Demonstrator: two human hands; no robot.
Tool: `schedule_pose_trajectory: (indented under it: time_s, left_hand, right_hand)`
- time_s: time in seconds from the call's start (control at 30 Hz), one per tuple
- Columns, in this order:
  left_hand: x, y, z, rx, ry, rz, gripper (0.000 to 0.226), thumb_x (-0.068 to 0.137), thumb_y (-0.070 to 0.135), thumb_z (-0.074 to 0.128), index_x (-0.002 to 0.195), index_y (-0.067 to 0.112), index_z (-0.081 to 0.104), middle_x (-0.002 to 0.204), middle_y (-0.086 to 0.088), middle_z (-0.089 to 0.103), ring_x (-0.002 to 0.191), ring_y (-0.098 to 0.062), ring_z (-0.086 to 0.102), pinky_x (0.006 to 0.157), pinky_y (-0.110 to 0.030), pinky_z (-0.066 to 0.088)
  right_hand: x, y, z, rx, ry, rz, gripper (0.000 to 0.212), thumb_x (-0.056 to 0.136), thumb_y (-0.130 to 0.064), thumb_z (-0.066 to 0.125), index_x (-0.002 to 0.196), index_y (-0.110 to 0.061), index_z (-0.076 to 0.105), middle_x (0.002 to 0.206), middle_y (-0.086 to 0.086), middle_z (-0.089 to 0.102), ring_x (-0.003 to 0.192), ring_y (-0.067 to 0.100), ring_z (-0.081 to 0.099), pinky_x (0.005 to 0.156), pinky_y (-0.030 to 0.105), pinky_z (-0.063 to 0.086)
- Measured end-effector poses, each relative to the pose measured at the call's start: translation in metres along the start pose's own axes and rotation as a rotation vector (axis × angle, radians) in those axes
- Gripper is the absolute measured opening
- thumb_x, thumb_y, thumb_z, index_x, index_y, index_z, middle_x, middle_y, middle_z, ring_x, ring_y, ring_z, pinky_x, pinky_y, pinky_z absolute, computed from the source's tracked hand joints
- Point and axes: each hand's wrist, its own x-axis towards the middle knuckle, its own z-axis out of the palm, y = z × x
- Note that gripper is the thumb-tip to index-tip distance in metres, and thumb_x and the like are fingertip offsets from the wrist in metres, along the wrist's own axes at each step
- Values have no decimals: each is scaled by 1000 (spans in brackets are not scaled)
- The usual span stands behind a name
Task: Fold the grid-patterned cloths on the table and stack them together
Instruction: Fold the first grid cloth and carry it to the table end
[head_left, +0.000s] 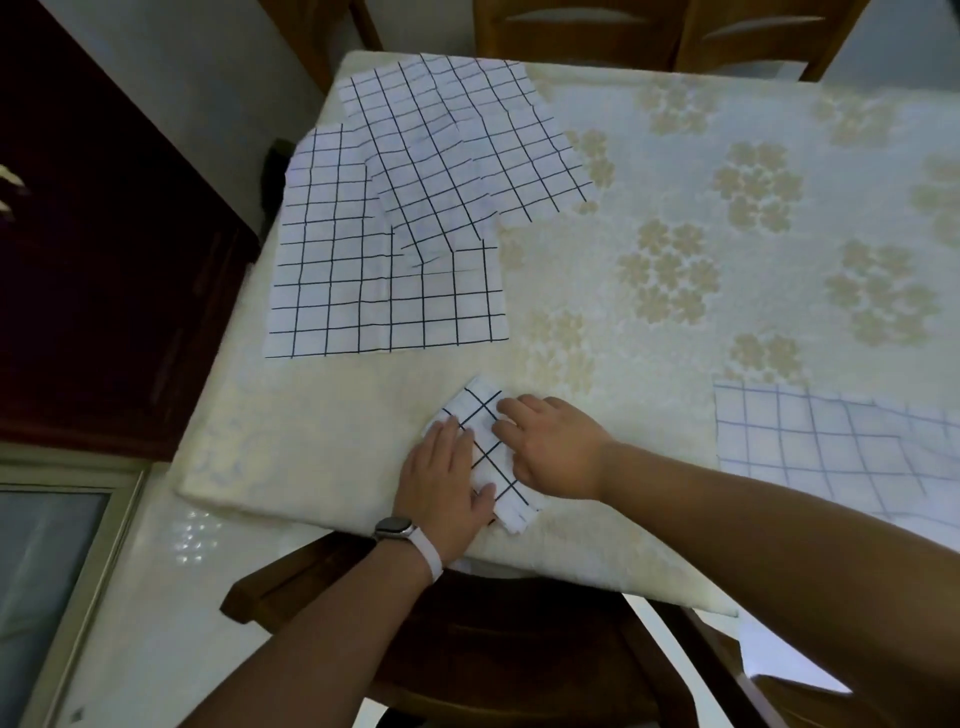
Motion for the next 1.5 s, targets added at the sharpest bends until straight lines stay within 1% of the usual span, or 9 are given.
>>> schedule_pose_trajectory:
  time_s: [0.1,0.17,0.43,0.63,0.8,0.93,1.2,1.37,1.5]
  left_hand:
    - [3,-7,3,75,-123,-43,84,86,59,35,151,11,16,161,-9,6,147,-25,5,117,-43,10]
    - [6,-10,6,108,-141,-39,86,88,62,34,153,14,2,161,-6,-7,148,-22,-7,117,-41,0]
    - [13,-23,21,129,-193,-46,98,81,75,25,152,15,-4,160,-3,-15,146,-22,-15,117,-46,-1]
    - [17,-31,12,121,-274,-21,101,80,76,28,151,17,-14,157,2,-26,143,-19,-25,117,-47,-6]
    - [26,-37,-11,56,-199,12,77,85,56,44,148,18,21,159,-3,10,145,-21,10,115,-41,18]
    - [44,-45,-30,-20,-103,-29,51,89,41,49,133,17,44,137,-4,45,123,-25,41,95,-36,39]
    - [89,-30,-44,-320,-325,-259,22,83,41,54,84,18,53,82,-4,60,73,-23,58,68,-36,50]
    - [90,-22,-47,-363,-390,-225,19,86,27,53,73,17,44,72,-4,51,63,-21,47,58,-32,39]
    - [80,-21,-63,-459,-362,-138,23,91,24,54,71,19,43,69,0,50,60,-15,47,53,-27,35]
  right_hand:
    - [25,-3,-4,15,-102,-38,60,71,-28,67,126,-7,58,137,21,51,121,37,52,92,46,51]
    - [37,-3,-3,-11,-178,-50,76,76,-32,68,143,-8,41,153,20,32,140,35,33,109,48,37]
    - [47,7,8,-51,-329,-37,87,90,-52,46,156,-12,5,163,13,-6,150,28,0,120,45,12]
    - [53,3,4,-55,-352,5,89,89,-52,48,156,-14,3,163,10,-6,150,27,-1,120,45,11]
    - [40,-8,-1,166,-272,248,78,84,-39,58,149,-14,24,158,15,15,143,32,21,111,43,32]
    - [20,-20,4,244,-233,456,62,85,-35,53,140,-13,33,147,15,31,132,33,35,99,42,40]
    - [10,-43,17,244,-220,510,69,84,-38,57,143,-11,31,147,17,30,133,35,32,102,44,38]
    - [4,-52,17,320,-176,574,72,83,-37,58,145,-13,29,149,15,29,135,35,32,103,43,37]
    - [1,-50,7,649,-12,814,79,85,-34,59,151,-14,21,145,10,38,129,32,42,100,40,41]
